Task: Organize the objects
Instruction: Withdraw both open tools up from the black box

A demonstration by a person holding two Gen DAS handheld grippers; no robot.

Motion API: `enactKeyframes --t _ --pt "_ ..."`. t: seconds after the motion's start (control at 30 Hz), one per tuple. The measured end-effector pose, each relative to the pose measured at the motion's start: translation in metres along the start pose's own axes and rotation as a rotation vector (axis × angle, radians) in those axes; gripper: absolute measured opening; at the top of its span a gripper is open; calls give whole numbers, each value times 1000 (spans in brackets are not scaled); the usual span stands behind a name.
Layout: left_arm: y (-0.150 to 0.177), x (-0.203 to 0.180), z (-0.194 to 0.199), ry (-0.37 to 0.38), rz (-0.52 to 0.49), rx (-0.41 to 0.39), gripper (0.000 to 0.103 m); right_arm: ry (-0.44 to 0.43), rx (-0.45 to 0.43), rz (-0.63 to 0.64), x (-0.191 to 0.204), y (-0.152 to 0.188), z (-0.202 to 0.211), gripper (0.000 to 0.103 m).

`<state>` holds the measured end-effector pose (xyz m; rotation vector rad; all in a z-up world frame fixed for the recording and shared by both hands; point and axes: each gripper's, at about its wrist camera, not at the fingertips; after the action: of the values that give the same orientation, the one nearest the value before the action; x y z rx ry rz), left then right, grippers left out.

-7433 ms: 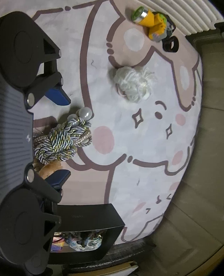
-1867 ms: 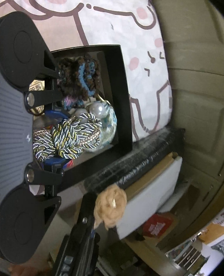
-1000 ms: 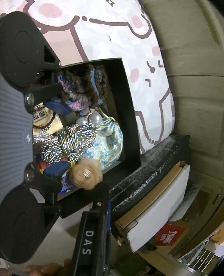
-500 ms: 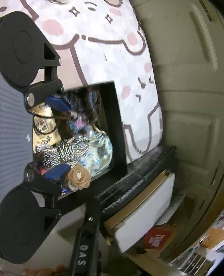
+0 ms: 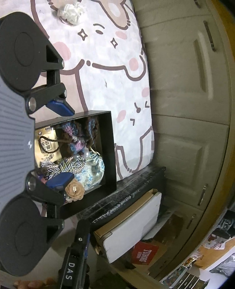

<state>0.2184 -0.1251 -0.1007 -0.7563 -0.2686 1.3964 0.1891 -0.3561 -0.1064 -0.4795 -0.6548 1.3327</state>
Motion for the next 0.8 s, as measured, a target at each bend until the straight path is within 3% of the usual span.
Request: enactKeyframes --t 0.07,0.37,0.5,0.63,0.8 --pt "1 0 5 -7 -4 -7 74 13 -3 5 1 1 2 48" --pt "5 9 17 -73 9 -27 99 66 -9 11 -2 8 7 78" --pt "6 14 18 -81 23 -25 103 87 -12 11 -4 11 9 86" --pt "8 15 18 -89 9 -23 103 107 -24 29 -1 15 10 102" --pt "10 19 18 -101 18 -24 103 131 -33 43 -1 19 11 103"
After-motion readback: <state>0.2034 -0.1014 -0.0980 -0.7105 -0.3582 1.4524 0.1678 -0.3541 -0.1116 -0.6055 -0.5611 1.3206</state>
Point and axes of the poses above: each gripper's, at about its wrist camera, not at the fingertips, and z roughly against the way its jaws point, x to its left, y to its underside, and after that the axes turned 5 degrees about y, right-handed
